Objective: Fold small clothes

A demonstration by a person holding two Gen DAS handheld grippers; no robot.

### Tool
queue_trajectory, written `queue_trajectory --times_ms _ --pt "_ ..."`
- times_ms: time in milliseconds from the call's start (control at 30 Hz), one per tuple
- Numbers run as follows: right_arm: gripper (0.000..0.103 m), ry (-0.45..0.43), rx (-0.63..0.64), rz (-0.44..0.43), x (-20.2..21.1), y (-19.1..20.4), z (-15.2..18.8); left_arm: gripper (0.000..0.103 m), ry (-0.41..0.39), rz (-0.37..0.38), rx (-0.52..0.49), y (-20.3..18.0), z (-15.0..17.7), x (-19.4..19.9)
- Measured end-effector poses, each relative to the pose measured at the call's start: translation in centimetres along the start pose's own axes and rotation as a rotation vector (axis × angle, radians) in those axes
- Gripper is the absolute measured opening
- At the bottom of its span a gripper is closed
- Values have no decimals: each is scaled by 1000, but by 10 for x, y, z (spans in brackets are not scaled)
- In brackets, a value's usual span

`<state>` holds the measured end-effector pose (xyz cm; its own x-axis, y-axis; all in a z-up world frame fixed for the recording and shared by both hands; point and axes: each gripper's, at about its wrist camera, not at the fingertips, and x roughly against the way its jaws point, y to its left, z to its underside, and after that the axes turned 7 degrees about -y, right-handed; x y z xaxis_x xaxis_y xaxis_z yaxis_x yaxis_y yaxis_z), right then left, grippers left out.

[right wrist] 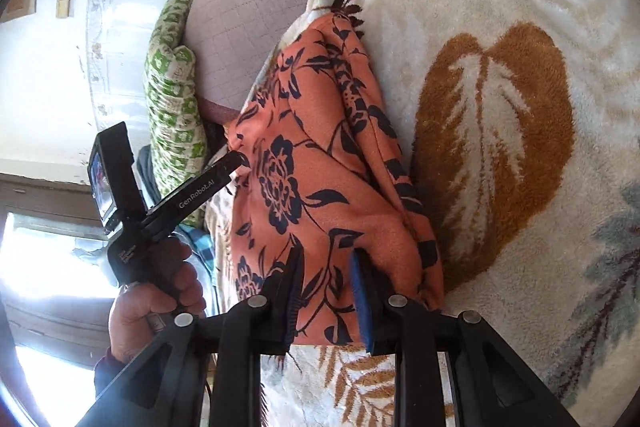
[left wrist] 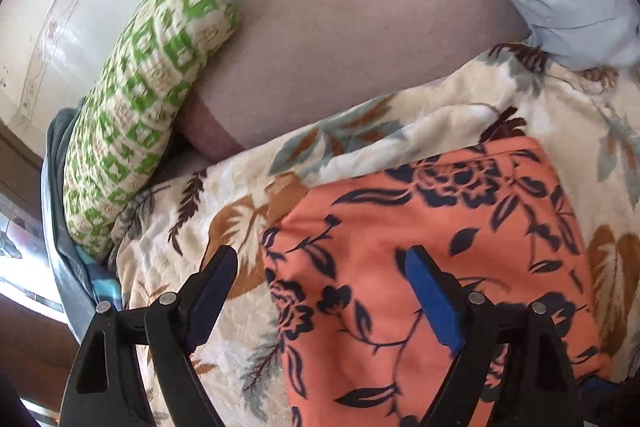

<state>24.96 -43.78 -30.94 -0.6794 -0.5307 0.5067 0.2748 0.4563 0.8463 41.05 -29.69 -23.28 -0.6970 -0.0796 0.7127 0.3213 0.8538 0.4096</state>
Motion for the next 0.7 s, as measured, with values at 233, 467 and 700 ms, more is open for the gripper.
queue_trajectory --times_ms 233,467,700 --pt "28 -180 26 15 41 -3 -16 87 43 -2 -72 -67 -24 -35" --pt "28 -228 19 58 54 -11 -30 86 54 -63 -98 -86 -27 -55" --pt "28 -277 86 67 59 12 -25 86 -94 -57 -24 -60 -10 23"
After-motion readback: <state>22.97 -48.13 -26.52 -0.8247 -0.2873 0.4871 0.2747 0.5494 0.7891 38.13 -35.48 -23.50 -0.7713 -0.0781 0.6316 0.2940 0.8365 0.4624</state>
